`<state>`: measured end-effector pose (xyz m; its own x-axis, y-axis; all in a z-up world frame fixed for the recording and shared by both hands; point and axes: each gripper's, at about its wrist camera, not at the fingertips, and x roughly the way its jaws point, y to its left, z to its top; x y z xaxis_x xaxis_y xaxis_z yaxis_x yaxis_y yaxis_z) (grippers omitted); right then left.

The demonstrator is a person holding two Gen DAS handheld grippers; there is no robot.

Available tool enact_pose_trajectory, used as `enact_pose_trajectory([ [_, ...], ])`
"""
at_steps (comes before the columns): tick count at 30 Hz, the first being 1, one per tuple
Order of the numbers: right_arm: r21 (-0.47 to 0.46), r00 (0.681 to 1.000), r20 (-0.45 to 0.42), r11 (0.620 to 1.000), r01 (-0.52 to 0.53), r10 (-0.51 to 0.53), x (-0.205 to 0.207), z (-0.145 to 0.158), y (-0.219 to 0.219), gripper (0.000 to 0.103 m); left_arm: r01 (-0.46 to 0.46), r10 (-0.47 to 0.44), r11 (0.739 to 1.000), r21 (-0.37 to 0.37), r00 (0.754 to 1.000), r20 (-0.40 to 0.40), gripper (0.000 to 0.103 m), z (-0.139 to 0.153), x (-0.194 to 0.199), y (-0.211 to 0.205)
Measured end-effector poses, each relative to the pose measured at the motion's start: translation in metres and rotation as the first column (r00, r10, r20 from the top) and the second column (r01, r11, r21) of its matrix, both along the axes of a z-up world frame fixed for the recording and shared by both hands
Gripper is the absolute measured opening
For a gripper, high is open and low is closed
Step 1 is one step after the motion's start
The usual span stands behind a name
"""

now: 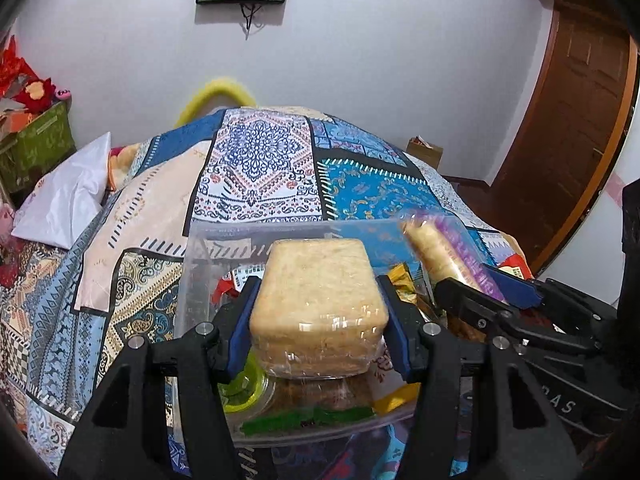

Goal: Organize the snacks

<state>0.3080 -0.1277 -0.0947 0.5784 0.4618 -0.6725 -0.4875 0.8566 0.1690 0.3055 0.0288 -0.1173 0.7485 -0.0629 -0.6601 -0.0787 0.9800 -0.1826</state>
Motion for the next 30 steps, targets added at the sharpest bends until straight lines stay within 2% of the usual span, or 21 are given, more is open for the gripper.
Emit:
enact_pose_trajectory([
  [5, 0.028, 1.0, -0.016, 1.0, 0.011, -0.011, 0.0, 0.006, -0.007, 0.053, 0.003, -0.003, 1.0, 0.0, 1.0, 0.022, 0.063, 0.013, -0.01, 0.001],
  [11, 0.05, 1.0, 0.021, 0.999, 0.016, -0.017, -0.015, 0.028, -0.015, 0.053, 0.021, -0.022, 1.0, 0.017, 0.997, 0.067, 0.063, 0.038, -0.034, -0.001],
  [18, 0.068, 0.993, 0.121, 0.998, 0.002, -0.01, -0.057, 0.071, -0.027, 0.053, 0.024, -0.031, 0.999, 0.04, 0.984, 0.178, 0.063, 0.086, -0.087, -0.004],
  [23, 0.101, 0.979, 0.202, 0.995, -0.012, -0.008, -0.097, 0.104, -0.04, 0.053, 0.019, -0.037, 0.997, 0.07, 0.963, 0.266, 0.064, 0.12, -0.132, -0.011],
  [27, 0.112, 0.966, 0.257, 0.994, -0.015, -0.014, -0.122, 0.122, -0.046, 0.054, 0.013, -0.036, 0.997, 0.074, 0.948, 0.316, 0.072, 0.139, -0.164, -0.013],
  [28, 0.116, 0.962, 0.273, 0.993, -0.013, -0.02, -0.13, 0.127, -0.048, 0.057, 0.011, -0.036, 0.997, 0.077, 0.945, 0.324, 0.074, 0.142, -0.17, -0.014],
  [30, 0.128, 0.954, 0.298, 0.992, -0.006, -0.033, -0.14, 0.133, -0.052, 0.067, 0.004, -0.034, 0.996, 0.087, 0.937, 0.347, 0.083, 0.149, -0.185, -0.016],
])
